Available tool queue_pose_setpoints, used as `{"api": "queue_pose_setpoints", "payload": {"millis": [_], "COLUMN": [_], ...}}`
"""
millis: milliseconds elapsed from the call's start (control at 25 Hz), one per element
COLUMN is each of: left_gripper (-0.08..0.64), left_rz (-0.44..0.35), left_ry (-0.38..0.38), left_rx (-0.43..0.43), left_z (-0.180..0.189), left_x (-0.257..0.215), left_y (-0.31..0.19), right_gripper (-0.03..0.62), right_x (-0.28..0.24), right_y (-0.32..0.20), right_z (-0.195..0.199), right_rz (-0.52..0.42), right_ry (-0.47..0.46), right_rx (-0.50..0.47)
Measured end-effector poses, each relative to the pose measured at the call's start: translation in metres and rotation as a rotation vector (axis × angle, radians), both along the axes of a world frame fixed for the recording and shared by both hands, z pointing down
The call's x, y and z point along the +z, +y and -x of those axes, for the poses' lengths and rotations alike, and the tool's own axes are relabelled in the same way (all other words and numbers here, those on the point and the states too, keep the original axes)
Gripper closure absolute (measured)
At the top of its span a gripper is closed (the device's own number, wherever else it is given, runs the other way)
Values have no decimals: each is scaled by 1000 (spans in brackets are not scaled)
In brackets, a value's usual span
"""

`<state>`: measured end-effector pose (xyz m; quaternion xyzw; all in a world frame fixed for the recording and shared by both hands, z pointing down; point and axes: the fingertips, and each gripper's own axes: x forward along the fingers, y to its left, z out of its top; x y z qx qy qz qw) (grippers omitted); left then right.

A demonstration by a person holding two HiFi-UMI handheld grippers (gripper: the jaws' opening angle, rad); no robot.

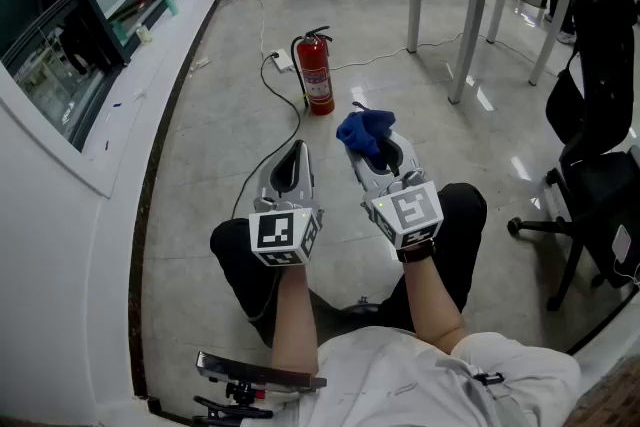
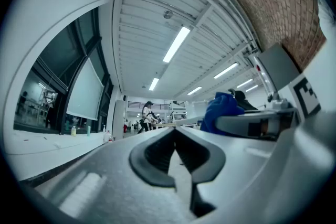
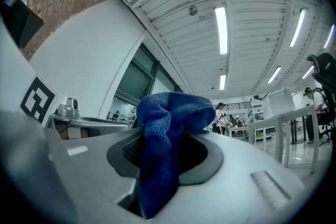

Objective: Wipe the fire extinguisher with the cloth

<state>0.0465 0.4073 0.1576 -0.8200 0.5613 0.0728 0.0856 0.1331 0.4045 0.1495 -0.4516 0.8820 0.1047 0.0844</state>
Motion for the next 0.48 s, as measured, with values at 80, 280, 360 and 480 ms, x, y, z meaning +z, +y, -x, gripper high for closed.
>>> {"api": "queue_pose_setpoints", "payload": {"millis": [80,280,360,480], "left_gripper": [558,558,558,558], "left_rz": [5,28,39,64], "left_ry": [5,-4,-13,-28], "left_rx": [2,21,36,38], "left_z": [-1,-10,-13,-10], "left_x": [3,13,18,31], "left_y": [1,-1,-7,-31], "right_gripper": [460,459,459,459], "right_x": [-1,11,22,37], "right_y": [2,-4,-14,-41], "right_z": [-1,-7,-10,-4], "right_rz": [-4,33,67,113], "right_ry": [0,-23,-39,-45], "right_rx": [0,2,13,15]}}
